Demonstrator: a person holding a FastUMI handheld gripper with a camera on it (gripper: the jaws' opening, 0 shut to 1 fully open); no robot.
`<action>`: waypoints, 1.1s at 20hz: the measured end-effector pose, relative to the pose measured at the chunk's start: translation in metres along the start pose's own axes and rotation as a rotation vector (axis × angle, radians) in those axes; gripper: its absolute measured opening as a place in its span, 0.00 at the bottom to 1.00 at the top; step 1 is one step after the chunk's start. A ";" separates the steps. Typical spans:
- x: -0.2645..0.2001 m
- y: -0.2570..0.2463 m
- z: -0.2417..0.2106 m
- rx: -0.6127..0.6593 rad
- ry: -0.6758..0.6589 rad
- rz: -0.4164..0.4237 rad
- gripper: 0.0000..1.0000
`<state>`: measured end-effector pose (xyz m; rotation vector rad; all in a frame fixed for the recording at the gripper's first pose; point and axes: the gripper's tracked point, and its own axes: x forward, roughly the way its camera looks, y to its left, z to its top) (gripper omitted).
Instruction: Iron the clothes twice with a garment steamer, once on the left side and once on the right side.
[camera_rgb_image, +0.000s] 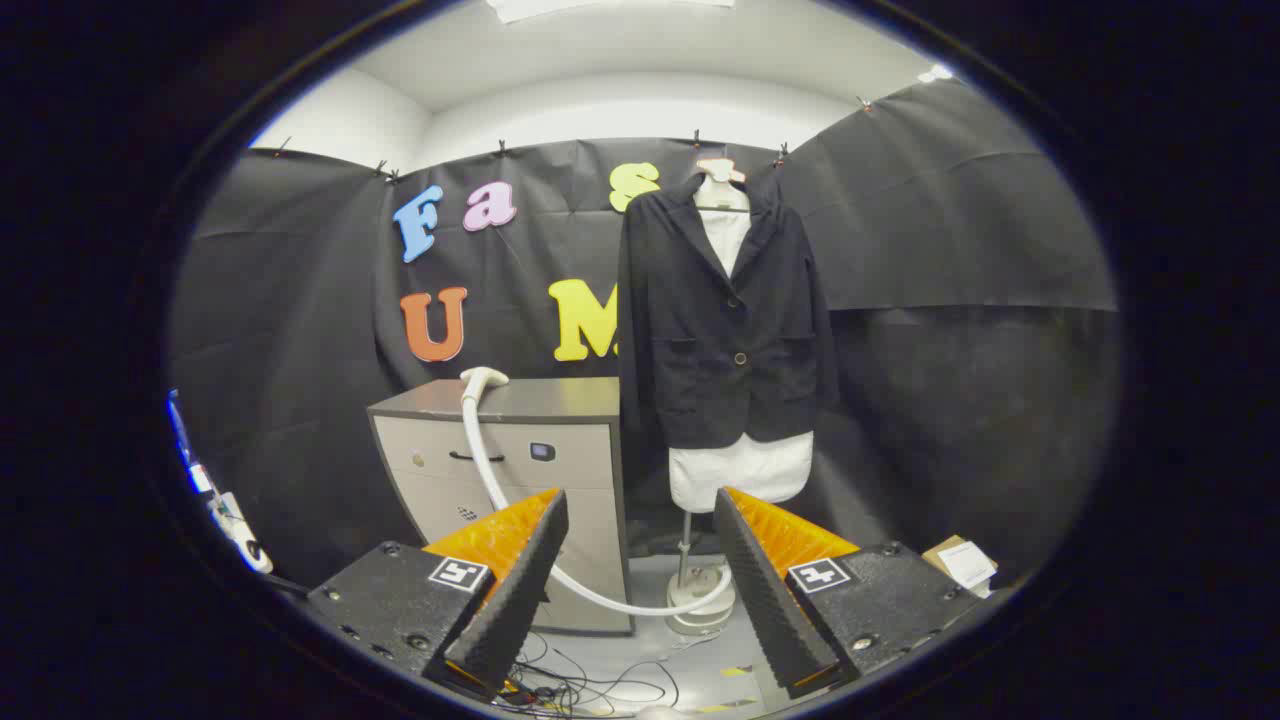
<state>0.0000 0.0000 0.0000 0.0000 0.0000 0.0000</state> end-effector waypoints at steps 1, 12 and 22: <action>0.002 0.003 0.001 0.002 0.000 0.003 0.94; 0.021 0.034 0.018 -0.012 0.008 0.061 0.94; 0.068 0.071 0.062 -0.043 -0.021 0.114 0.94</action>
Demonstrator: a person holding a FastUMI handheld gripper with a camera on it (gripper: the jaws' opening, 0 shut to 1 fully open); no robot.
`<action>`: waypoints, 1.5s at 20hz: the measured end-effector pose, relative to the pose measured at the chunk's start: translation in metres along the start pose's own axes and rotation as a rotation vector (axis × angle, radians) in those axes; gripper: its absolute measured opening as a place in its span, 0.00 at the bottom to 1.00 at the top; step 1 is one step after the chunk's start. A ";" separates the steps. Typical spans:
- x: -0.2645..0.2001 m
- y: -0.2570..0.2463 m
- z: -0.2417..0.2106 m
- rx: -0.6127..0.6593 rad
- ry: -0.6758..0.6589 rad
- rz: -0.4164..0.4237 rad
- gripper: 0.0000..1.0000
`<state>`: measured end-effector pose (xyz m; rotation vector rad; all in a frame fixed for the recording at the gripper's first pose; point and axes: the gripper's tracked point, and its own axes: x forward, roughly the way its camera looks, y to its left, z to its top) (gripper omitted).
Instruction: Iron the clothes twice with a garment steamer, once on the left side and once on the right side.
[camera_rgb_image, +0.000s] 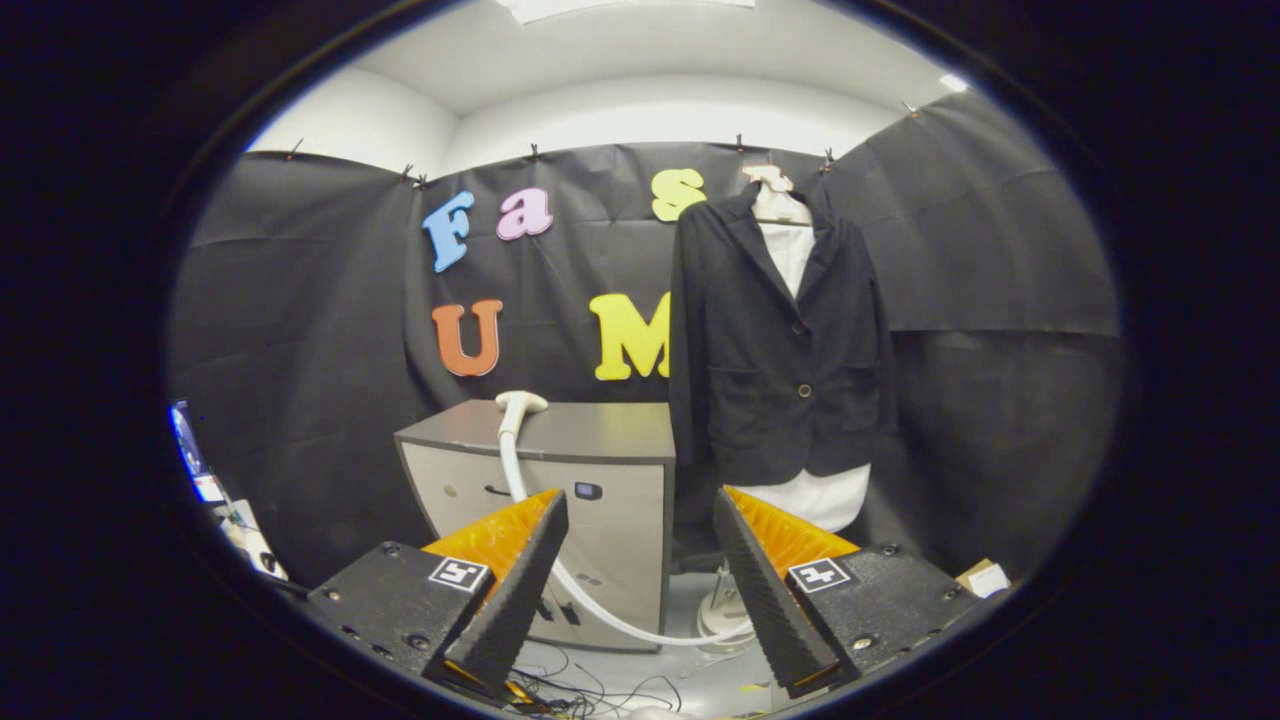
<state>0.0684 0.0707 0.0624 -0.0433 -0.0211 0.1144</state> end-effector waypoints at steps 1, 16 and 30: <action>0.010 0.005 0.006 -0.004 0.000 0.011 0.94; 0.253 0.132 0.035 -0.090 0.151 0.266 0.94; 0.412 0.221 -0.015 -0.165 0.359 0.314 0.92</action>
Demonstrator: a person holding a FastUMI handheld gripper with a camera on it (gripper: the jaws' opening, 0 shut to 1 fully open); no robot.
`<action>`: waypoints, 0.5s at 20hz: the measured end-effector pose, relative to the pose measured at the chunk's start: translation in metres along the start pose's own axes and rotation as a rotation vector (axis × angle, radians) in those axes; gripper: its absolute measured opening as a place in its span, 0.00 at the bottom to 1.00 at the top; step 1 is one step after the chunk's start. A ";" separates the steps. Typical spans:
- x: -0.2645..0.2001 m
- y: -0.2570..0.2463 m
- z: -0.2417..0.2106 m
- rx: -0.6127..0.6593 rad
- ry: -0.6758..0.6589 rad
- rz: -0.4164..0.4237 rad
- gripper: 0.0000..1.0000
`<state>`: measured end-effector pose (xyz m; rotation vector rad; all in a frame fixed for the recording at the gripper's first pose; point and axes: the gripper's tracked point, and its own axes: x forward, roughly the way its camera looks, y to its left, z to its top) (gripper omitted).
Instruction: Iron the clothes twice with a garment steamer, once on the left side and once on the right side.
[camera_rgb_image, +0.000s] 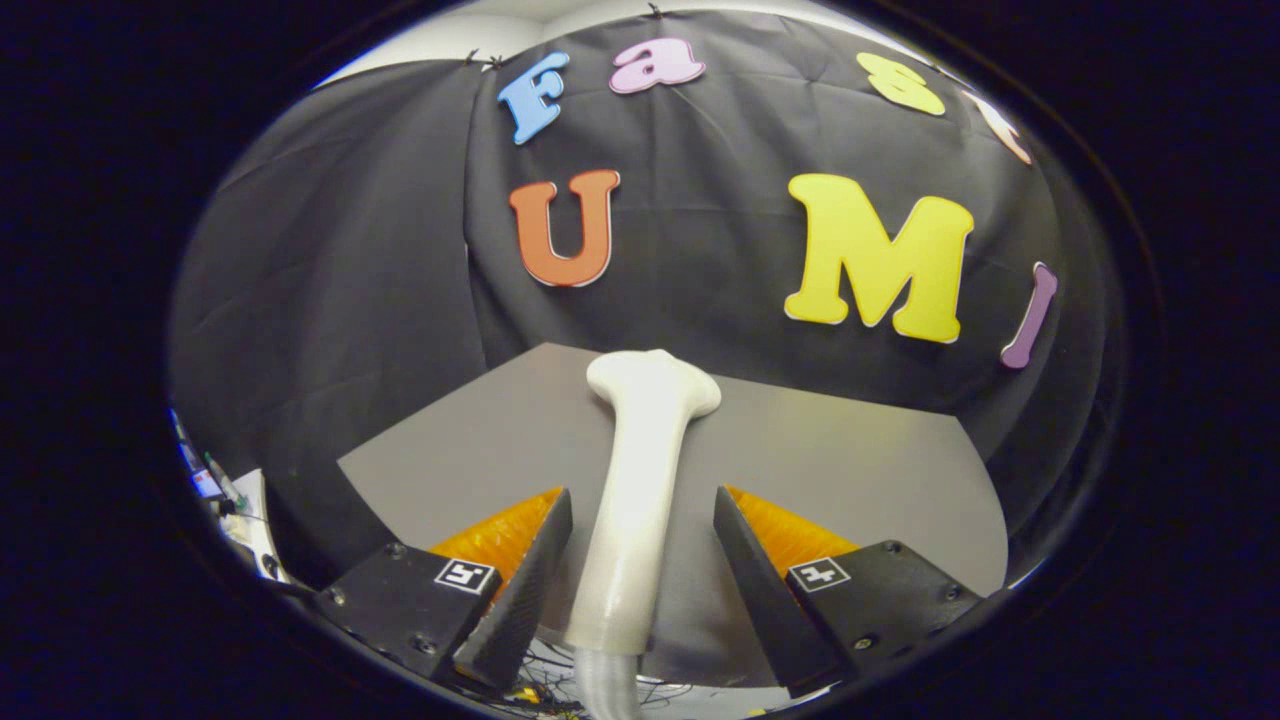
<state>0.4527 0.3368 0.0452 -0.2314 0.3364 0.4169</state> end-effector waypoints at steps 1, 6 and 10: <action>0.005 0.000 -0.002 0.003 0.009 0.000 0.91; 0.009 -0.001 -0.008 0.034 0.039 -0.004 0.83; 0.008 0.000 -0.007 0.061 0.049 0.006 0.83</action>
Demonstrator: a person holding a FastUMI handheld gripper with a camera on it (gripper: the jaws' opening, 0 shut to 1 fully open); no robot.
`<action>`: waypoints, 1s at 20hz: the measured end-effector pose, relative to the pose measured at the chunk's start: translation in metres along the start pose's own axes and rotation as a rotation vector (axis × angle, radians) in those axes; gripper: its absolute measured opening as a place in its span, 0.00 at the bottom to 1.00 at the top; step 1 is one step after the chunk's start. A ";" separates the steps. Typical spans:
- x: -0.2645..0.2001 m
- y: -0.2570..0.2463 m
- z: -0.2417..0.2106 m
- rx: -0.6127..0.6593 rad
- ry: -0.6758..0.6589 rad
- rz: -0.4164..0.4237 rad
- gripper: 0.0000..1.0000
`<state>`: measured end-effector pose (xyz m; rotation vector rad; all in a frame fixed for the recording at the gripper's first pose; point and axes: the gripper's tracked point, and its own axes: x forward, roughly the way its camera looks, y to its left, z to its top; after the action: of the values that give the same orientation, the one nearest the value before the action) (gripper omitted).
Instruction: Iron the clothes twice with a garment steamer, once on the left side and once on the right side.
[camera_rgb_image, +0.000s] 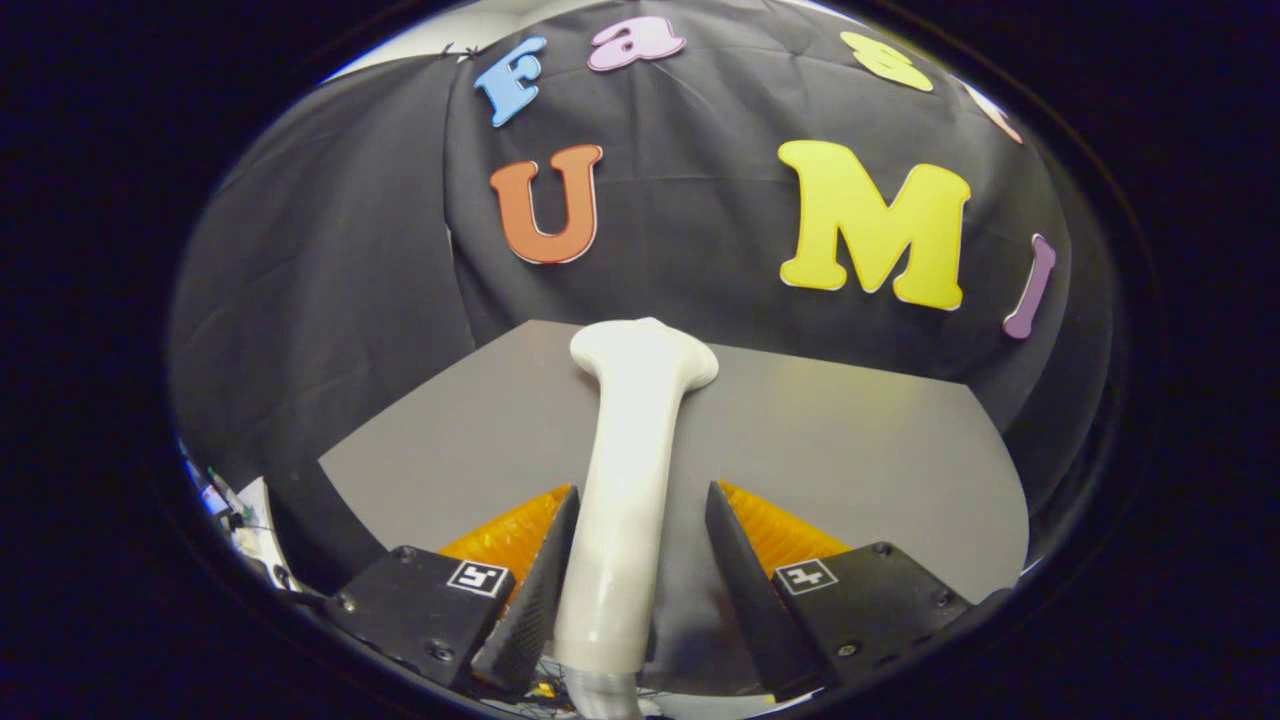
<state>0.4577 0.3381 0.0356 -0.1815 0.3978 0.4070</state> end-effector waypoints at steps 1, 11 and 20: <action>-0.001 0.002 0.002 0.000 -0.008 0.011 0.79; -0.011 0.017 0.004 0.109 -0.031 0.162 0.40; -0.140 -0.029 0.023 0.130 -0.228 0.091 0.40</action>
<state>0.3593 0.2689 0.1169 0.0100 0.2073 0.4841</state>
